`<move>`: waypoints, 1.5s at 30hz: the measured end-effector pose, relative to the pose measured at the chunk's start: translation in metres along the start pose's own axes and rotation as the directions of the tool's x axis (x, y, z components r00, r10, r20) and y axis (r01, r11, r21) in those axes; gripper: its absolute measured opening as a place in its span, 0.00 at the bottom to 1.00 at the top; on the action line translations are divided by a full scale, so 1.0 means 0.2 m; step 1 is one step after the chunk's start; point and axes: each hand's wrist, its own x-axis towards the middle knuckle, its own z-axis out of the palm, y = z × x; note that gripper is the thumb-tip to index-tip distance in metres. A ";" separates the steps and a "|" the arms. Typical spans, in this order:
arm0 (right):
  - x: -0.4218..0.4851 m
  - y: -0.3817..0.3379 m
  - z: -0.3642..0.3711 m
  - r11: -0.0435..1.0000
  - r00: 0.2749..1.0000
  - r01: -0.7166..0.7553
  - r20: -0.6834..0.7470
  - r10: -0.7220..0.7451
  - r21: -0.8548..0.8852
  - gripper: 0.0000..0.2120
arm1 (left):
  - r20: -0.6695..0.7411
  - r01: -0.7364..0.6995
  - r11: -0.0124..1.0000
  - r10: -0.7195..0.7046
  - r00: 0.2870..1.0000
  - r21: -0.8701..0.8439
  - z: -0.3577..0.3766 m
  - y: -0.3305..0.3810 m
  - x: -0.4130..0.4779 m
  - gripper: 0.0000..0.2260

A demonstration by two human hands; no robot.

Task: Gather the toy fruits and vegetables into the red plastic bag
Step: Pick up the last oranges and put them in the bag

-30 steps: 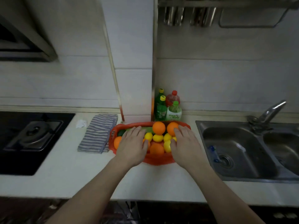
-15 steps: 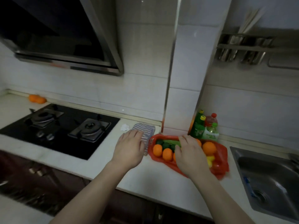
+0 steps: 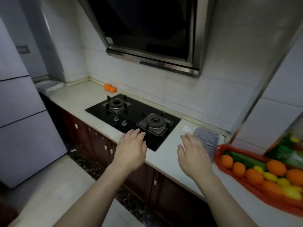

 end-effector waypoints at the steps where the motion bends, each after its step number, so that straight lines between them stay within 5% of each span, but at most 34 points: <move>1: 0.02 -0.06 0.03 1.000 1.000 0.020 0.011 -0.020 0.002 0.21 | 0.000 0.022 1.000 -0.022 1.000 -0.002 -0.02 -0.07 -0.01 0.21; 13: 0.47 -0.59 0.45 0.979 0.975 0.173 0.122 -0.186 0.111 0.22 | -0.017 0.224 0.972 -0.224 0.975 0.072 -0.08 -0.74 0.08 0.19; 30: 1.63 -1.26 1.11 0.901 0.907 0.312 0.187 -0.377 0.300 0.23 | -0.100 0.413 0.903 -0.403 0.910 0.119 -0.25 -1.73 0.92 0.18; 45: 2.26 -2.12 1.69 0.951 0.935 0.234 0.221 -0.277 0.202 0.21 | -0.090 0.301 0.952 -0.295 0.951 0.055 -0.31 -2.95 1.48 0.20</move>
